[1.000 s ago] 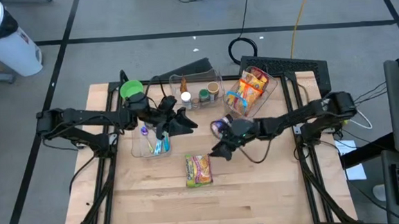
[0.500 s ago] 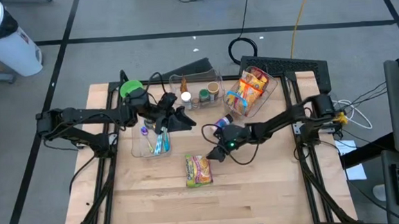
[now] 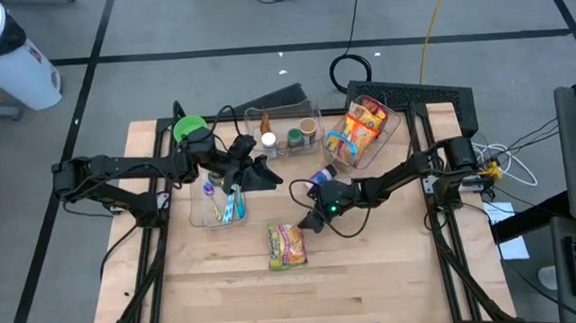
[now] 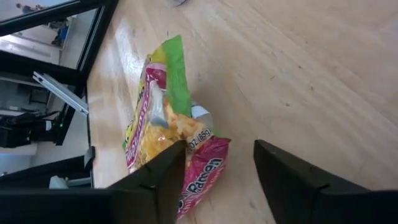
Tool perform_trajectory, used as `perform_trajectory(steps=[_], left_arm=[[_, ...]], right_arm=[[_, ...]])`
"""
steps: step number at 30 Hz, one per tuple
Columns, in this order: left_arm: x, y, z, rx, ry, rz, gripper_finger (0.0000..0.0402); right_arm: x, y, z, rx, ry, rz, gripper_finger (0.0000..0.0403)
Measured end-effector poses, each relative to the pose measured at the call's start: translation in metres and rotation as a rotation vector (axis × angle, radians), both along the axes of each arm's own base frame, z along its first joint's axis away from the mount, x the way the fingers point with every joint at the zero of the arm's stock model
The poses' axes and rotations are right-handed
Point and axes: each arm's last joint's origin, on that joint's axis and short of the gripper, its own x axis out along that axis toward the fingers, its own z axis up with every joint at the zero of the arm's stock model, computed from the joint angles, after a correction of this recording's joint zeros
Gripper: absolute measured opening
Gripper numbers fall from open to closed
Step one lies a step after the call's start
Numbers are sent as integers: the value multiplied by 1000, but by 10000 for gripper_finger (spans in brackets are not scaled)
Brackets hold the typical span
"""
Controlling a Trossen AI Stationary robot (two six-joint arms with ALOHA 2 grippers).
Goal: Pick & Place Food Item
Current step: Put the green noodle pack into the right transparent bin
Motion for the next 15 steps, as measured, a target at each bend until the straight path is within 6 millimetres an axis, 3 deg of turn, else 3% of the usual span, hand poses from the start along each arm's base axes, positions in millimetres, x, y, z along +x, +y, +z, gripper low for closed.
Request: perform_trajectory(steps=[10,15], left_arm=[[0,0,0,-1,4,0,209],[0,0,0,-10,11,-13,209]], right_arm=[[0,-1,0,-33,-6,-10,13],[2,-1,12,-36,-84,-21,3]])
